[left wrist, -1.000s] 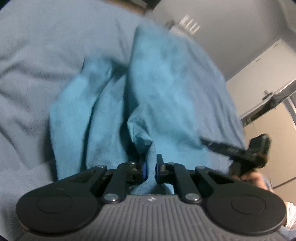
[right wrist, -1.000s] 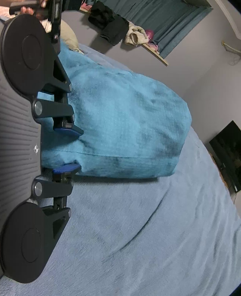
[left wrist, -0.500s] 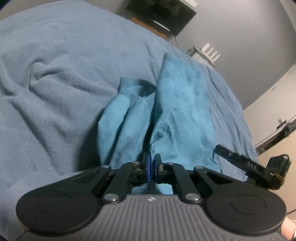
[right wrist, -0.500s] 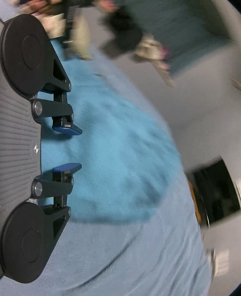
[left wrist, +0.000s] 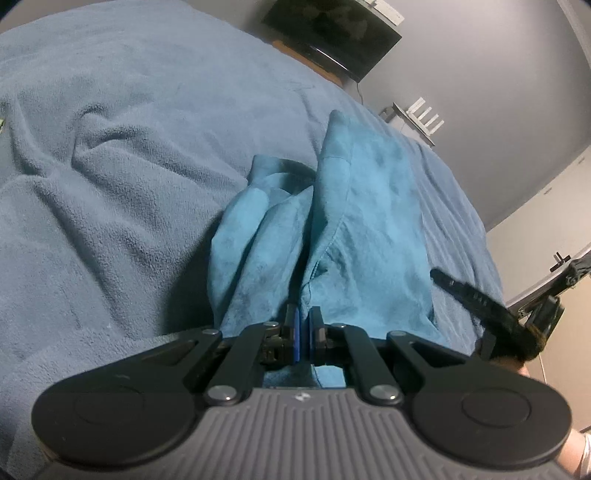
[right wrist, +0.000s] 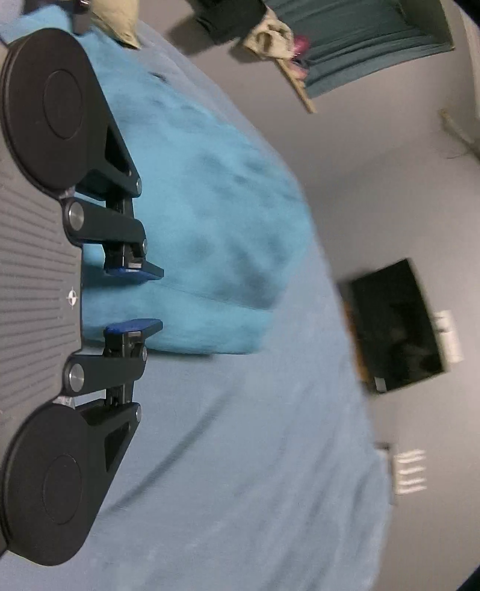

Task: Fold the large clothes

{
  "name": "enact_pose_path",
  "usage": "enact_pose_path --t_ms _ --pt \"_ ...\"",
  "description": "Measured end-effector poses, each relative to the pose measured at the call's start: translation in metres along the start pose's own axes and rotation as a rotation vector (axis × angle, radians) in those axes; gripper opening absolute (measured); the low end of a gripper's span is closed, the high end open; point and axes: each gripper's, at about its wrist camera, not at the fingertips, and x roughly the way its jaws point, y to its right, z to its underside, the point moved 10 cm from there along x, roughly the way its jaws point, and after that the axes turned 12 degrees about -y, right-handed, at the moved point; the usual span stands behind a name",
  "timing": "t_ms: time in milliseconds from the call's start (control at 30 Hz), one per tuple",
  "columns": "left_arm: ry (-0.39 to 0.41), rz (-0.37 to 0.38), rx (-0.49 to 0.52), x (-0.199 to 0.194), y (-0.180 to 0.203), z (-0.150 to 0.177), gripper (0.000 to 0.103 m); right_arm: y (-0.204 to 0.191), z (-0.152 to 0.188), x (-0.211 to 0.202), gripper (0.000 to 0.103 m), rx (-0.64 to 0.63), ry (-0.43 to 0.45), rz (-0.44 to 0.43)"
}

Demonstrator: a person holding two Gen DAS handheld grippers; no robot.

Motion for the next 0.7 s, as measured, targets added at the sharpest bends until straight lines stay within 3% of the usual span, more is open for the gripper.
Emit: enact_pose_path --t_ms 233,367,500,567,633,700 --pt "0.016 -0.03 -0.024 0.0 -0.004 -0.001 0.0 -0.038 -0.008 0.042 0.028 -0.177 -0.027 0.008" --pt "0.026 -0.032 -0.072 -0.006 -0.015 0.004 0.0 -0.075 -0.022 0.062 0.027 -0.353 -0.026 -0.007" --pt "0.022 -0.029 -0.117 -0.004 -0.021 0.004 0.0 -0.095 -0.023 0.077 0.027 -0.477 -0.077 -0.02" --pt "0.017 -0.023 -0.126 -0.002 -0.021 0.007 0.001 -0.099 -0.033 0.064 0.026 -0.456 -0.05 -0.07" --pt "0.014 -0.016 -0.13 0.001 -0.022 0.008 0.001 -0.09 -0.056 0.043 0.042 -0.333 0.062 -0.111" --pt "0.008 -0.016 -0.136 0.004 -0.024 0.008 0.001 -0.072 -0.078 0.033 0.046 -0.208 0.139 -0.081"
